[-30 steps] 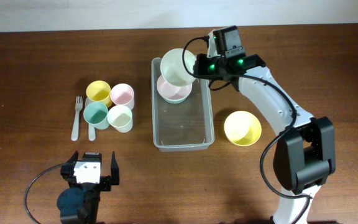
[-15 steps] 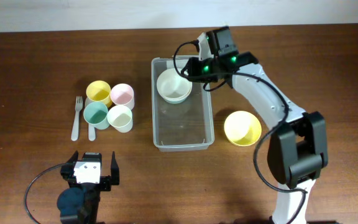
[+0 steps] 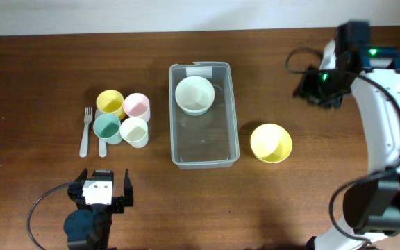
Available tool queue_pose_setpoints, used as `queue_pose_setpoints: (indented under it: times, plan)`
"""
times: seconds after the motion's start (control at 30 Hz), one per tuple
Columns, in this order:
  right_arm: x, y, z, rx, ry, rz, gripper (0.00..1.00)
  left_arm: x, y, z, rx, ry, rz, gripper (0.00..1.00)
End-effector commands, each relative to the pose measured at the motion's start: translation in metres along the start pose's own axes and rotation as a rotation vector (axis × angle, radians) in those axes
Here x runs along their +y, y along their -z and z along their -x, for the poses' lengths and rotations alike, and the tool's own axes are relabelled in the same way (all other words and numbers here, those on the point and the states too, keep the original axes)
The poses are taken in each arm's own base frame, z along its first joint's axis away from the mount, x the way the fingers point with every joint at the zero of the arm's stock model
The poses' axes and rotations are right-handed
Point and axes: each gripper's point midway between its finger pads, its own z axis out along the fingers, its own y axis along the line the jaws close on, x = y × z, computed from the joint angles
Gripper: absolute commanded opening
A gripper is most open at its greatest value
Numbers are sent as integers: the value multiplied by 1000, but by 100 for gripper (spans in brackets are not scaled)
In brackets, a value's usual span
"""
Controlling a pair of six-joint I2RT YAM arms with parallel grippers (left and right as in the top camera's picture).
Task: Pack container
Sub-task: 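Grasp the yellow bowl rim with the right gripper, then lift the yellow bowl and stack it on the bowl pile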
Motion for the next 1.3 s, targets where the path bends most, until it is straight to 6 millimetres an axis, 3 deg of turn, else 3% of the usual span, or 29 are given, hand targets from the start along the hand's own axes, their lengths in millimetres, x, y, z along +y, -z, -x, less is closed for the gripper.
queue_pose_setpoints:
  times: [0.0,0.13,0.37,0.43,0.53,0.73,0.8,0.9,0.97,1.03,1.07,1.17,1.27]
  plan:
    - [-32,-48,-34,148,-28,-80,38,-2,0,-1,-4,14,-12,100]
    - [-45,-83,-64,226,-50,-69,39,-2,0,-1,-4,14,-12,100]
    - [-59,-122,-92,256,-64,-48,38,-2,0,-1,-4,14,-12,100]
    - [-58,-129,-92,241,-60,-28,37,-2,0,-1,-4,14,-12,100]
    - [-49,-136,-90,225,-58,43,25,-2,0,-1,-4,14,-12,100]
    - [-25,-138,-68,146,-68,172,4,-2,0,-1,-4,14,-12,100]
    - [-23,-137,-62,122,-88,179,4,-2,0,-1,-4,14,-12,100]
    - [-12,-124,-40,40,-71,214,4,-2,0,-1,-4,14,-12,100]
    - [8,-104,-24,-13,-38,292,4,-2,0,-1,-4,14,-12,100]
    - [41,-68,-6,-83,5,435,4,-2,0,-1,-4,14,-12,100]
    - [66,-41,5,-127,26,529,4,-2,0,-1,-4,14,-12,100]
    - [113,13,18,-218,102,643,4,-2,0,-1,-4,14,-12,100]
    - [161,43,15,-274,215,649,4,-2,0,-1,-4,14,-12,100]
